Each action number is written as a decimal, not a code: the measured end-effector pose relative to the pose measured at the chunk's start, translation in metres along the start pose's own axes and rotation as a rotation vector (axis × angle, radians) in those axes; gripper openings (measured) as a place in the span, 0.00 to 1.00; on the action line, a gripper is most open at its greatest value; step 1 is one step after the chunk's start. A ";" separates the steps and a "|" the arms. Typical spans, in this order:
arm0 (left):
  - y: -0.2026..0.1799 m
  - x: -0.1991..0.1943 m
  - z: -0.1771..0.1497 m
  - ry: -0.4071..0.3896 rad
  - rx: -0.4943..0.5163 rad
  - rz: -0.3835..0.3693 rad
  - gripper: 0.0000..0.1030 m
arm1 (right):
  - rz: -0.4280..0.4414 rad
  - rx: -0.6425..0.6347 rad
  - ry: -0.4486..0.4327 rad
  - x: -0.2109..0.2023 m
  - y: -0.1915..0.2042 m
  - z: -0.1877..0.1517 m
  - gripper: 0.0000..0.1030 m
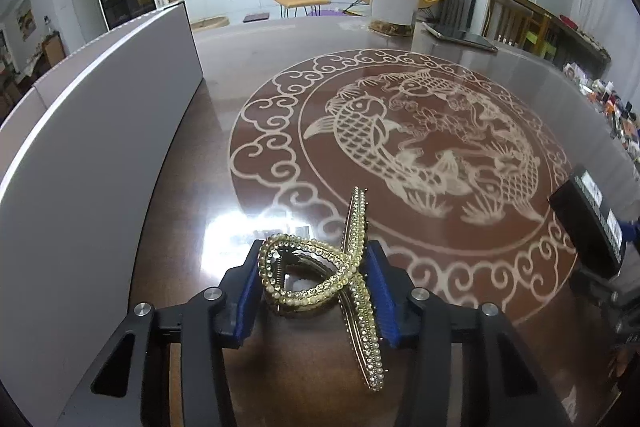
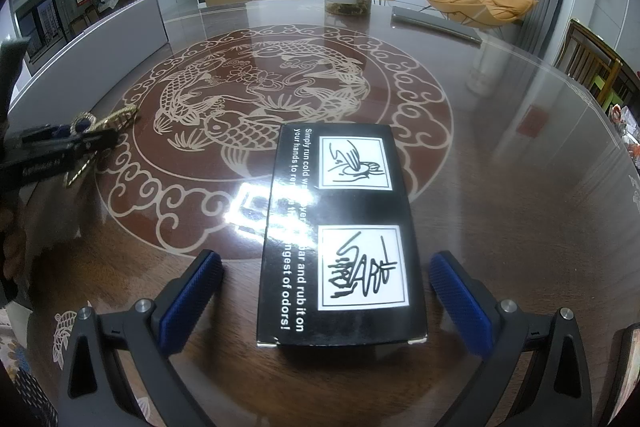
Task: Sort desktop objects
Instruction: 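Carry the claw clip and black box into the cardboard bin and open both tools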
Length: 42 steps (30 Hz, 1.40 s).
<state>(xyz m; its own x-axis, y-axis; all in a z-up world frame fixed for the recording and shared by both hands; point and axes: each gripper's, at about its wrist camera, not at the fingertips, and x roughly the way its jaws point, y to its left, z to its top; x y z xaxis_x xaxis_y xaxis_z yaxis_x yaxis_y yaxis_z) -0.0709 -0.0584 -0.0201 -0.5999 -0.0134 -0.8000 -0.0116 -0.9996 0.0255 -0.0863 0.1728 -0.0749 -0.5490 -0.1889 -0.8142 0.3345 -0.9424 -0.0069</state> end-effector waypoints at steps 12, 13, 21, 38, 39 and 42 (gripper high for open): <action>-0.006 -0.023 -0.030 0.000 0.008 -0.017 0.47 | 0.145 0.097 0.268 0.006 -0.016 0.035 0.97; -0.006 -0.023 -0.031 0.000 0.012 -0.018 0.47 | 0.130 0.054 0.280 0.007 -0.007 0.035 0.89; -0.002 -0.043 -0.040 -0.025 -0.007 -0.050 0.44 | 0.090 -0.021 0.242 -0.016 0.005 0.021 0.57; 0.029 -0.133 -0.018 -0.138 -0.138 -0.170 0.44 | 0.244 -0.020 0.121 -0.087 0.024 0.068 0.57; 0.045 -0.147 -0.012 -0.161 -0.159 -0.169 0.44 | 0.253 -0.028 0.109 -0.089 0.031 0.077 0.57; 0.087 -0.173 0.001 -0.198 -0.205 -0.141 0.44 | 0.301 -0.080 0.039 -0.107 0.071 0.118 0.57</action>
<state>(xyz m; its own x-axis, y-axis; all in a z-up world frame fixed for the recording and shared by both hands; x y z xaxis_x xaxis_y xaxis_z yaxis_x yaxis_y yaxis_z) 0.0313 -0.1434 0.1210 -0.7479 0.1104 -0.6546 0.0440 -0.9757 -0.2147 -0.0941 0.0933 0.0801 -0.3870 -0.4438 -0.8082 0.5375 -0.8208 0.1934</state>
